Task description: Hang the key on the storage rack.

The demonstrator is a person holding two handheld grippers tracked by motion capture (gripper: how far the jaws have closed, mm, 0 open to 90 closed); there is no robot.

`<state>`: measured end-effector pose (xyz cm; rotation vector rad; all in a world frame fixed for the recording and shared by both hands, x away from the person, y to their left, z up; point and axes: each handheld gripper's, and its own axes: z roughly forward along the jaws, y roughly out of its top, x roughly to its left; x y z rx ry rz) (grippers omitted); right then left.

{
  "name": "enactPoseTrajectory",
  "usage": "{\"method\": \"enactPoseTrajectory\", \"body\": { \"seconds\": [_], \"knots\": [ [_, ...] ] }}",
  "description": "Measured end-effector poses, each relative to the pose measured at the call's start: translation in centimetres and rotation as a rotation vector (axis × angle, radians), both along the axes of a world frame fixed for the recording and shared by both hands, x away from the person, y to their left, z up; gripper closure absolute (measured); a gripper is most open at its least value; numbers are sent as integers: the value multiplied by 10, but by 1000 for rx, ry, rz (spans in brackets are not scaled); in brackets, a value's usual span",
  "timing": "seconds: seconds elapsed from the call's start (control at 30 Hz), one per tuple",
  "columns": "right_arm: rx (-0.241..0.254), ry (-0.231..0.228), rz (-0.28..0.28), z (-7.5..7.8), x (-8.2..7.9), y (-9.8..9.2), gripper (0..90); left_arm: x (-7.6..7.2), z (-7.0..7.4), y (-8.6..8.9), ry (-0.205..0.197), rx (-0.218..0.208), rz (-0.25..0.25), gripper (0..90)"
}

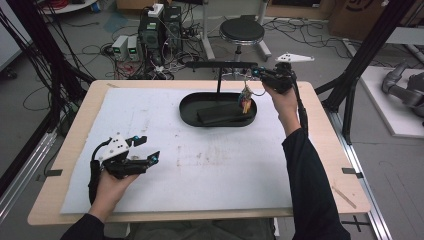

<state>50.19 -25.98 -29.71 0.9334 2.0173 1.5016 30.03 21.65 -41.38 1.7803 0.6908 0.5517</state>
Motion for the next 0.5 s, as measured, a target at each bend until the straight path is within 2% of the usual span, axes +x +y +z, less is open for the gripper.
{"method": "enactPoseTrajectory", "body": {
  "seconds": [0.23,0.5],
  "knots": [
    [16,15,-20,-11,13,-4,876,-2,0,-1,-6,6,-1,282],
    [33,16,-42,-16,24,-7,876,-2,-1,-2,-4,9,-5,281]
  ]
}}
